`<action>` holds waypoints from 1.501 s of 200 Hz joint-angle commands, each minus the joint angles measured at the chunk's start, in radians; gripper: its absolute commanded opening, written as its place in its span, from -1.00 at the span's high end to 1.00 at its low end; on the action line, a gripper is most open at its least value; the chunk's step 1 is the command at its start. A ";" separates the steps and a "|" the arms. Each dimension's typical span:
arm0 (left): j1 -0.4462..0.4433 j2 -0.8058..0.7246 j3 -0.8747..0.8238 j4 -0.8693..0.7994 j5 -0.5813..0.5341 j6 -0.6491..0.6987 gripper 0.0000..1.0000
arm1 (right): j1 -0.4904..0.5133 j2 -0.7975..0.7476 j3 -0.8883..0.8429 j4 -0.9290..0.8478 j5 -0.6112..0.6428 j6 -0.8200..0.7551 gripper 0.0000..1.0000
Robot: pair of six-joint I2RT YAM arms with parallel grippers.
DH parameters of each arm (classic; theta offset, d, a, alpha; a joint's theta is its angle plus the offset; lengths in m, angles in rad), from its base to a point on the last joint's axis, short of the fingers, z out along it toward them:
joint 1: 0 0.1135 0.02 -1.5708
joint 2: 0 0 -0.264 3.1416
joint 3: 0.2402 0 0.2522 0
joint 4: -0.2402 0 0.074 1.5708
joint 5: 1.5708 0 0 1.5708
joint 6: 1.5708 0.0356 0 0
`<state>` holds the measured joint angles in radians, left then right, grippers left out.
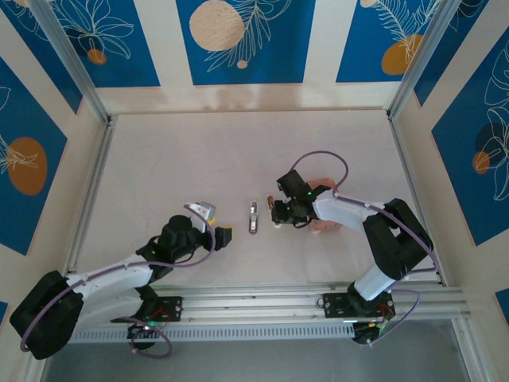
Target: Load the staples into the stapler
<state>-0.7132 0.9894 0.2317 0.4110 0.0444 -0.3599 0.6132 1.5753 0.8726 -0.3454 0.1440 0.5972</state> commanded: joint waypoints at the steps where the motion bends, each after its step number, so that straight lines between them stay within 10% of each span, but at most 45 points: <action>1: 0.009 -0.001 0.080 -0.060 0.011 0.006 -0.51 | 0.010 -0.089 -0.005 -0.003 0.012 0.006 0.42; 300: -0.031 1.129 1.538 -1.094 0.304 0.429 -0.43 | -0.077 -0.736 -0.390 -0.032 -0.047 0.139 0.10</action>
<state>-0.7380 2.0602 1.6802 -0.5510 0.3267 0.0319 0.5465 0.8524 0.4950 -0.3649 0.1299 0.7353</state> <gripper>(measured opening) 0.723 0.449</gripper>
